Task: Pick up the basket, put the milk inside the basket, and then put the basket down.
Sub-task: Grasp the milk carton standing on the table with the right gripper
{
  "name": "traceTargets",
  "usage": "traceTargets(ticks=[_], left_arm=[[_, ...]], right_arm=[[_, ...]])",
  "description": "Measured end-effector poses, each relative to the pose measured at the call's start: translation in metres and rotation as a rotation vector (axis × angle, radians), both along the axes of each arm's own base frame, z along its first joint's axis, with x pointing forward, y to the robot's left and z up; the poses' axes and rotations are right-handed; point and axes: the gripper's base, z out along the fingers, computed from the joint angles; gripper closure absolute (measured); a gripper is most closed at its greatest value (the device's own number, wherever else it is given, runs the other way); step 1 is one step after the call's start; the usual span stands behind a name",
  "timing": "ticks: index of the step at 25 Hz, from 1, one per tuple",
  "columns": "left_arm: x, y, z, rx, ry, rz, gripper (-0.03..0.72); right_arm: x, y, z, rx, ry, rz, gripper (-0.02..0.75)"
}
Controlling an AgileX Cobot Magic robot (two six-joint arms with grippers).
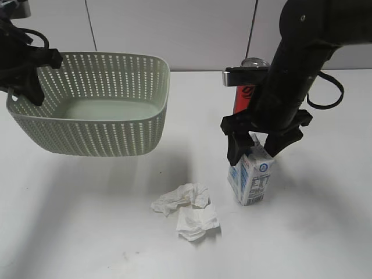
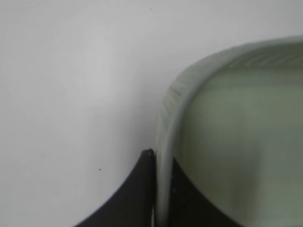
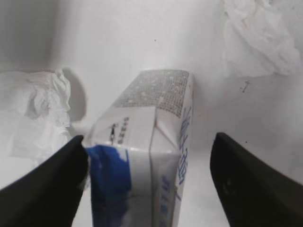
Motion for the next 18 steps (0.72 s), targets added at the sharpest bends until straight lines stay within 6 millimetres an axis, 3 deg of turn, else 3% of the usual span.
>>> traceTargets(ticks=[7, 11, 16, 18], left_arm=[[0.0, 0.0, 0.0, 0.0, -0.002, 0.0, 0.688], [0.001, 0.0, 0.0, -0.001, -0.006, 0.001, 0.688], [0.002, 0.0, 0.0, -0.003, -0.018, 0.003, 0.688], [0.002, 0.0, 0.0, -0.003, -0.018, 0.004, 0.688]], right_arm=[[0.001, 0.001, -0.019, -0.019, 0.055, -0.003, 0.155], [0.001, 0.002, -0.019, -0.014, 0.056, -0.006, 0.24], [0.002, 0.003, -0.018, -0.013, 0.055, -0.013, 0.412], [0.001, 0.003, -0.018, -0.007, 0.061, -0.024, 0.426]])
